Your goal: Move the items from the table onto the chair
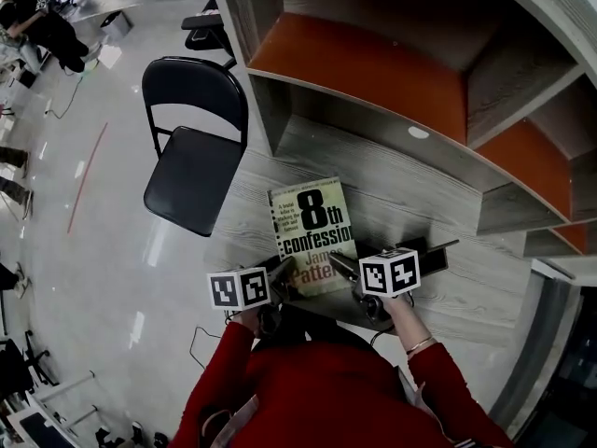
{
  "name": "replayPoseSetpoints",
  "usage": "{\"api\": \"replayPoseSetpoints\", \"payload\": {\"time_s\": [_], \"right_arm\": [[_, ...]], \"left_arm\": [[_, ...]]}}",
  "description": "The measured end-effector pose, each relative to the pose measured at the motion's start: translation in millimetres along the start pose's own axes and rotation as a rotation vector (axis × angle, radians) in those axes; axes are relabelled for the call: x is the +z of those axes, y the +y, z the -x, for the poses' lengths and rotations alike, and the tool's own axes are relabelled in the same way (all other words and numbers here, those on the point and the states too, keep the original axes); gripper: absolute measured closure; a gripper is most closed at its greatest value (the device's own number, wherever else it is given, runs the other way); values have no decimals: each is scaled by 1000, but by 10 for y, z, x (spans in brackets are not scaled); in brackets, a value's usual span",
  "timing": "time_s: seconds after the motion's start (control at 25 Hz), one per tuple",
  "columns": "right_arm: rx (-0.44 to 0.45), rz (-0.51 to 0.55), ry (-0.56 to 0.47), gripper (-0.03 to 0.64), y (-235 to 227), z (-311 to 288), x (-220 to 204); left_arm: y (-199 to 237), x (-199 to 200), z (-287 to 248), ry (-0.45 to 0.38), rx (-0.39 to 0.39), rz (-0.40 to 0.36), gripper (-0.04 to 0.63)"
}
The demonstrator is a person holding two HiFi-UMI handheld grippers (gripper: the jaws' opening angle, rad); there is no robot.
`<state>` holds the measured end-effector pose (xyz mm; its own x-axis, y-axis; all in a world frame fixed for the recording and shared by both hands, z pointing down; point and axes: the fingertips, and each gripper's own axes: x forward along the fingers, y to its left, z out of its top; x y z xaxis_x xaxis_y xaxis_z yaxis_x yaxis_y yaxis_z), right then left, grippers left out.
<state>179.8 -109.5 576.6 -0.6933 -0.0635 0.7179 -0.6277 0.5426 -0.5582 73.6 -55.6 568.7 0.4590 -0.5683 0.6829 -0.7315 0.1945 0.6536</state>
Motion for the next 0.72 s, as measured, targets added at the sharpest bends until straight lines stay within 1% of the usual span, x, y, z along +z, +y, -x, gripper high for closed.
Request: {"api": "replayPoseSetpoints", "payload": {"time_s": [0.04,0.12,0.16,0.32,0.4,0.52,0.6,0.72], "right_arm": [[0,-4,-15,342,10,32,26],[8,-1,-77,347,82,133,137],[15,6,-114,347,142,192,217],[59,48,-255,351,425,418,537],[75,82,-308,351,550,505,654],[105,136,-343,353,755,526,748],[142,159,-349,353,953,482,755],[186,190,-346,353,1235,417,729]], "left_arm": [[-27,17,24,-16,6,-7,436],[-122,120,129,-77,10,-29,440],[-187,205,208,-117,13,-58,443],[-467,563,578,-279,37,-230,443],[-558,665,729,-334,44,-280,443],[-572,725,949,-394,85,-314,443],[-514,718,1156,-434,127,-313,443],[-412,675,1449,-481,166,-302,443]]}}
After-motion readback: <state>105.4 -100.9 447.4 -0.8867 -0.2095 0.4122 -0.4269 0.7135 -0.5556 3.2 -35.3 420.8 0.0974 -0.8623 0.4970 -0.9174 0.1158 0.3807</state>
